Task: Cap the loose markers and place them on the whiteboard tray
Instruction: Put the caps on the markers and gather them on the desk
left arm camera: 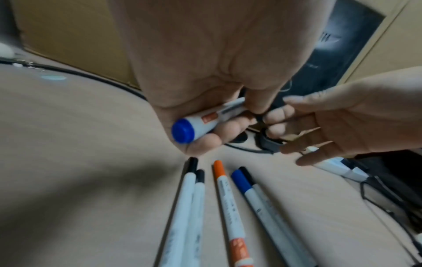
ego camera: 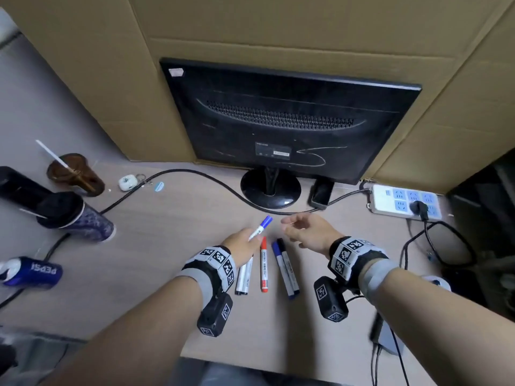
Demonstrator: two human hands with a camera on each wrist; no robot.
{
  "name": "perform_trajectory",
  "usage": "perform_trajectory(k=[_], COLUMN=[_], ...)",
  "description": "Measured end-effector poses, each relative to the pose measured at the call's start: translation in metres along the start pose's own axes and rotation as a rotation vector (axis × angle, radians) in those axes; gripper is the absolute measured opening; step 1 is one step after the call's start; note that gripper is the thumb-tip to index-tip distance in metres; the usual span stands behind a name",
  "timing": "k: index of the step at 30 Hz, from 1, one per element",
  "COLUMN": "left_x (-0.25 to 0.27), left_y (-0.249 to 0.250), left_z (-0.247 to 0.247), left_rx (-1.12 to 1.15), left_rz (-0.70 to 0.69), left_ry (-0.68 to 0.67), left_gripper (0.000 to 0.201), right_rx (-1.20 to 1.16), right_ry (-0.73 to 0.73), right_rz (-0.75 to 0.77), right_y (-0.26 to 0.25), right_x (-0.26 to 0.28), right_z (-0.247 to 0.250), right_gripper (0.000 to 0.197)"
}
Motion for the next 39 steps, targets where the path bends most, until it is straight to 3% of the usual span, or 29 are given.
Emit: perform_trajectory(k=[3,5,9,11,15,19,24,31,39], left_x=[-0.008,-0.011,-0.009,-0.014,-0.028,-0.028,-0.024,-0.020,-0.012], left_y=[-0.042,-0.057,-0.063,-0.061,-0.052,-0.050,-0.059,-0.062,-0.069], left_z=[-0.010,-0.016,-0.037,-0.046,-0.053,-0.047,-0.043,-0.039,-0.039], left_rx=[-0.052,-0.095,-0.207,-0.220,-0.188,-0.156,-0.156,-0.212,-0.092], left_rz=[0.169,0.217,0.289,0.305,0.327,0.350,0.344,0.282,0.253], left_ry=[0.045,0.068,0.046,0.064,0.121,0.164,0.101,0.087,0.130], left_gripper=[0.030,0.039,0.101,0.112,0.102,0.075,0.048,0.022,0.037], right_rx=[0.345,0.437,0.472,0.476,0.490,0.519,0.582,0.570,0.572], right_ry=[0.052,0.064,0.027,0.014,0.026,-0.021,-0.086,-0.076,-0.087], right_rz=[-0.094,-0.161,-0.255,-0.275,-0.256,-0.248,-0.274,-0.268,-0.227], right_y=[0.034,0.053,0.080,0.088,0.094,0.090,0.085,0.068,0.066], right_x=[-0.008,-0.009,-0.010,-0.010,-0.014,-0.016,-0.020,-0.025,-0.035], right_z=[0.007,0.011,0.009,0.009,0.013,0.005,-0.016,-0.035,-0.053], right_gripper=[0.014,0.012,0.017,0.019,0.021,0.040,0.070,0.045,0.026])
Point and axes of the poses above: each hand's wrist, its own x-axis away from the middle knuckle, its own z-axis out of the back of the hand, y = z × x, the point moved 10 cm from there along -x, towards the middle knuckle, and after that the axes turned 8 degrees about -x, right-handed, at the moved point
